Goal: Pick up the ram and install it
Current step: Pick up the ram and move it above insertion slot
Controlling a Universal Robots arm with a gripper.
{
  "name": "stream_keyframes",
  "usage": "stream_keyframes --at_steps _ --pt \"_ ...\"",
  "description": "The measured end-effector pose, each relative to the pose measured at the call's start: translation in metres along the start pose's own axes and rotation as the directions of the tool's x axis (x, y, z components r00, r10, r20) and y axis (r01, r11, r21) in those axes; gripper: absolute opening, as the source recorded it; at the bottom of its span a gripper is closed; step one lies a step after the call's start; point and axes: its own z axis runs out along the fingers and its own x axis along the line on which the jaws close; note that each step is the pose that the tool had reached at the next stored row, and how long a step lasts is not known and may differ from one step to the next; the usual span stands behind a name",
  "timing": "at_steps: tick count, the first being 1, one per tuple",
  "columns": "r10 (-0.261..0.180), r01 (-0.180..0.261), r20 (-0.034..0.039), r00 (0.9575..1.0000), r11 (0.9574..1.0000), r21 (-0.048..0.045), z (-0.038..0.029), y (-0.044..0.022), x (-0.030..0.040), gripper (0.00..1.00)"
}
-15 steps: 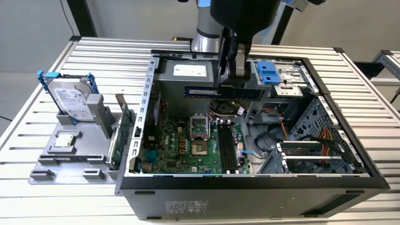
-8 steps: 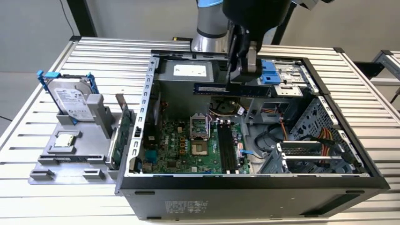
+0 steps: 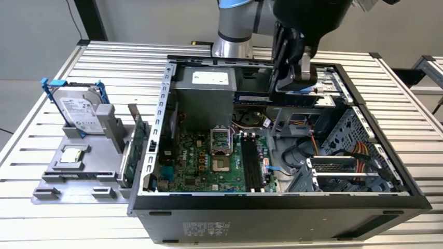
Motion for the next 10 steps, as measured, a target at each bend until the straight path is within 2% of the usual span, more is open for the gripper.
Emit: stream_keyframes --at_steps 3,10 --pt "0.002 -0.002 0.0001 1.0000 1.0000 0.0001 0.0000 -0.0040 -0.0002 0.00" --pt "0.005 -0.005 0.0000 1.0000 1.0000 0.0002 0.0000 -0.0047 -0.0002 0.00"
